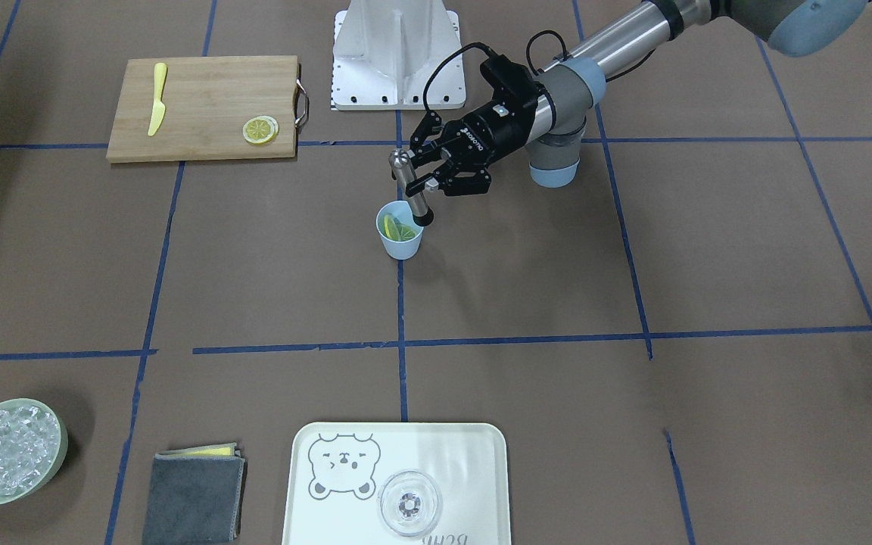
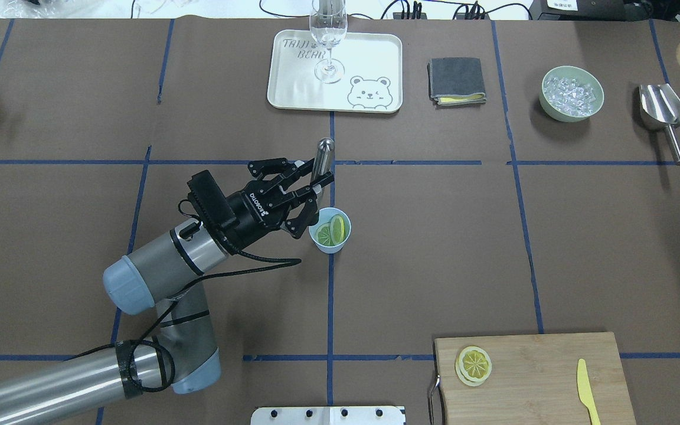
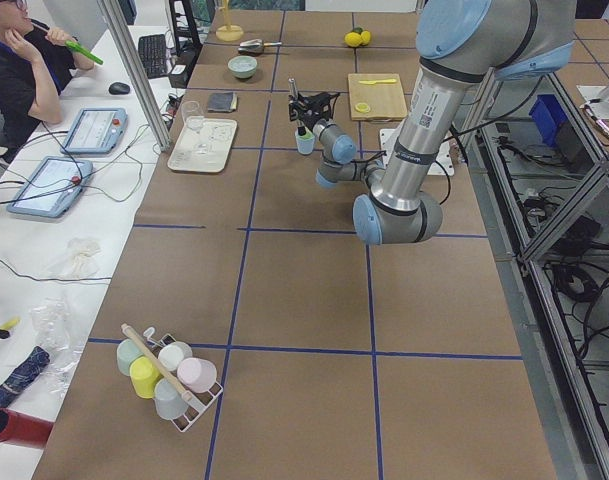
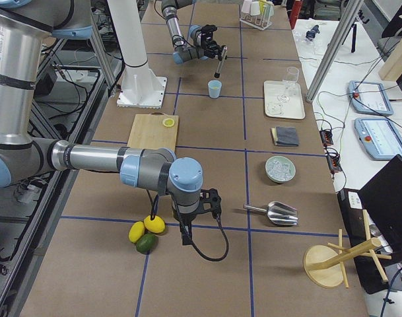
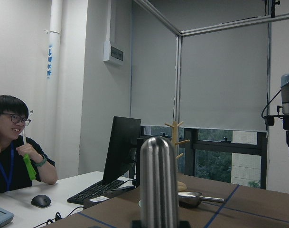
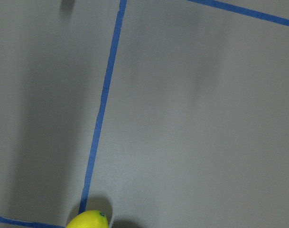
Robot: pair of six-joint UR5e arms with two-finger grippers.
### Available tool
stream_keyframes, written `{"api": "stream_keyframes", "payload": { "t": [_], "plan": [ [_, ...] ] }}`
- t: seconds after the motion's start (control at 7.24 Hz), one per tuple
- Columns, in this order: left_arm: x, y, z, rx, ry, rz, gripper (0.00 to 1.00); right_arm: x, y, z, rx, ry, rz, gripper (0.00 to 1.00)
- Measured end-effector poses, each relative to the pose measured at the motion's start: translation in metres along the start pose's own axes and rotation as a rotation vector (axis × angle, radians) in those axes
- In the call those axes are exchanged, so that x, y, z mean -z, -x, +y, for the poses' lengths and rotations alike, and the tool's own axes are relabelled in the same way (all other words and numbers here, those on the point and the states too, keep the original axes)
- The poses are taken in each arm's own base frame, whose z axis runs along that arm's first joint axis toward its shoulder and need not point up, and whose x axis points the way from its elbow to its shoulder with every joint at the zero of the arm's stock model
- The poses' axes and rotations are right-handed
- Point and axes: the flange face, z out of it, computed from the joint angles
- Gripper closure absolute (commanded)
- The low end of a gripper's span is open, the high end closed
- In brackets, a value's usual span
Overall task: Squeeze lemon into cup
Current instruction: 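Press the muddler down into the cup onto the lemon slice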
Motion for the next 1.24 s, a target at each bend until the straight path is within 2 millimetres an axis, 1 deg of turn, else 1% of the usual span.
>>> {"api": "stream_keyframes", "payload": {
  "t": [0.41, 0.83, 1.1, 1.24],
  "plan": [
    [-0.010, -0.012, 0.010, 0.009, 0.008, -0.016, 1.00, -0.001, -0.002, 0.003, -0.009, 0.001, 0.000, 0.00],
    [-0.008, -0.022, 0.029, 0.016, 0.034, -0.049, 1.00, -0.001, -0.004, 0.005, -0.016, 0.000, 0.001, 0.00],
    [-0.002, -0.032, 0.048, 0.019, 0.064, -0.074, 1.00, -0.006, -0.009, 0.007, -0.024, 0.010, -0.002, 0.00],
    [-0.001, -0.037, 0.053, 0.021, 0.077, -0.079, 1.00, -0.008, -0.012, 0.008, -0.028, 0.014, -0.004, 0.00]
  ]
}}
